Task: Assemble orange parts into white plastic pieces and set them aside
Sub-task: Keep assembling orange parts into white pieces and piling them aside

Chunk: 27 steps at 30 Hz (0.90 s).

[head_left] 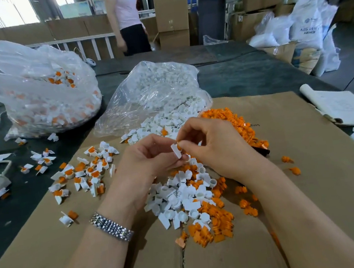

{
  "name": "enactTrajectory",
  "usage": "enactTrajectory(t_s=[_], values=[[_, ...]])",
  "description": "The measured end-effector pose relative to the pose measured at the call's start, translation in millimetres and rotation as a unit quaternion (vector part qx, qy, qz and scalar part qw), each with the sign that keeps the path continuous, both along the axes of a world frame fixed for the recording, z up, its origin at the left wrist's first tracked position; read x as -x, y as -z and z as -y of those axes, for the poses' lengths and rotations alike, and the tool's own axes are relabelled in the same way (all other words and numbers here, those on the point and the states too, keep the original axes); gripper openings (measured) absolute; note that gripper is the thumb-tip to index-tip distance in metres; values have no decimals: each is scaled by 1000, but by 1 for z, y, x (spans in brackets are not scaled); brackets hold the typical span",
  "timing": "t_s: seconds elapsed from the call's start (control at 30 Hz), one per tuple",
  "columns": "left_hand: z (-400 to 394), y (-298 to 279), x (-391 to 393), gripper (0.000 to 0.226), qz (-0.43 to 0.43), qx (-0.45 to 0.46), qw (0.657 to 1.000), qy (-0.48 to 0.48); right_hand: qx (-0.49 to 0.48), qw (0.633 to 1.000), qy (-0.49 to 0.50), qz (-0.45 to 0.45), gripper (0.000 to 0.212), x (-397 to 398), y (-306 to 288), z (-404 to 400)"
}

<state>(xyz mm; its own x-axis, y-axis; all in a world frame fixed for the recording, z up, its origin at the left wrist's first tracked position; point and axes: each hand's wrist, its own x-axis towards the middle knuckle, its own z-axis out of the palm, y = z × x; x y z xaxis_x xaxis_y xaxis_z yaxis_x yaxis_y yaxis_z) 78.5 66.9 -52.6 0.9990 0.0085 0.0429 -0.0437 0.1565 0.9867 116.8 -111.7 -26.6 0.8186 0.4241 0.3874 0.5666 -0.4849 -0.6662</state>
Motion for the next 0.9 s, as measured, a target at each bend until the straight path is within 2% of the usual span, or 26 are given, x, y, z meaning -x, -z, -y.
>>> enactTrajectory(t_s=[0.17,0.33,0.57,0.77,0.9], values=[[-1,0,-2,27,8,25,1000,1,-33,999,-9,-37,9,0,-2,1],[-3,0,-3,25,-4,66,998,19,-90,989,-48,-109,21,1,-7,9],[-3,2,-5,17,38,28,999,-16,-52,998,-22,-23,19,2,-4,4],[-1,3,-3,17,75,-16,997,-20,-79,995,-14,-53,19,-2,-3,7],[0,2,-2,17,72,7,997,-16,-96,994,-20,-47,21,-1,-4,8]])
